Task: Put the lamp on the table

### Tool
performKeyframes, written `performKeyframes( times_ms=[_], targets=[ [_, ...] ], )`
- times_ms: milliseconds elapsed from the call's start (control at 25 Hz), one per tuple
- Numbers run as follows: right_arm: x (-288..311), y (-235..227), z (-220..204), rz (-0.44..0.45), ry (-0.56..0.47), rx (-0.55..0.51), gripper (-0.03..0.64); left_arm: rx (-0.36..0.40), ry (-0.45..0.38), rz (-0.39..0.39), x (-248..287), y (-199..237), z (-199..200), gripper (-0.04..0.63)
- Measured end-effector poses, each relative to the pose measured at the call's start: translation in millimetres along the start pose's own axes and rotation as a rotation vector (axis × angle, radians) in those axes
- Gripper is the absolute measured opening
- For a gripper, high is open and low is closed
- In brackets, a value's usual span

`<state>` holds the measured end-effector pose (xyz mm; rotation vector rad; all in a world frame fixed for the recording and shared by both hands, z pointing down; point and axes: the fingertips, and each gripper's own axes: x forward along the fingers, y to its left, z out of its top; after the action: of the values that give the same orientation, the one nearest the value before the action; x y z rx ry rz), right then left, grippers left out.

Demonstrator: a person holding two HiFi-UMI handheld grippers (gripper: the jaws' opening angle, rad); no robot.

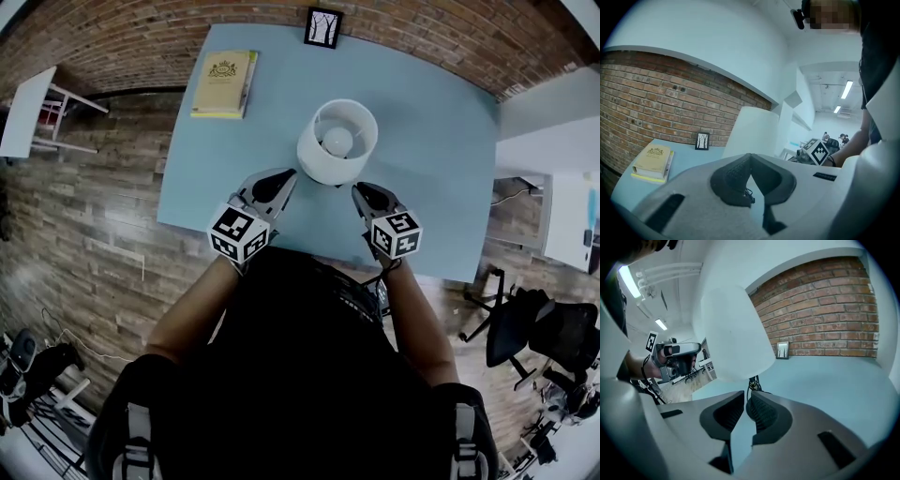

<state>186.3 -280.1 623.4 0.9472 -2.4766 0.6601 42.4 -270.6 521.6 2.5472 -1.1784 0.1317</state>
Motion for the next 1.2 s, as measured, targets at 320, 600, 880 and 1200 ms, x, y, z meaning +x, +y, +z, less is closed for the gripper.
performKeyframes(
  times_ms=[320,600,880,1200],
  targets=[
    [-18,35,20,-0.005,-0.059,-0.045,0.023,0.03,-0.015,-0.013,-24,-10,7,0.009],
    [-32,64,30,-0.048,-0.103,-0.048,0.018,0.044,-0.029,-0.039,-58,-10,11,0.009],
    [-50,99,38,-0.1,-0.151,-0.037,0.015,0.058,-0.04,-0.086,-107,-19,8,0.009],
    [-65,177,38,-0.111,-0.203,-0.057,0.015,0.082,-0.044,-0.129,-177,-31,1,0.009]
  ],
)
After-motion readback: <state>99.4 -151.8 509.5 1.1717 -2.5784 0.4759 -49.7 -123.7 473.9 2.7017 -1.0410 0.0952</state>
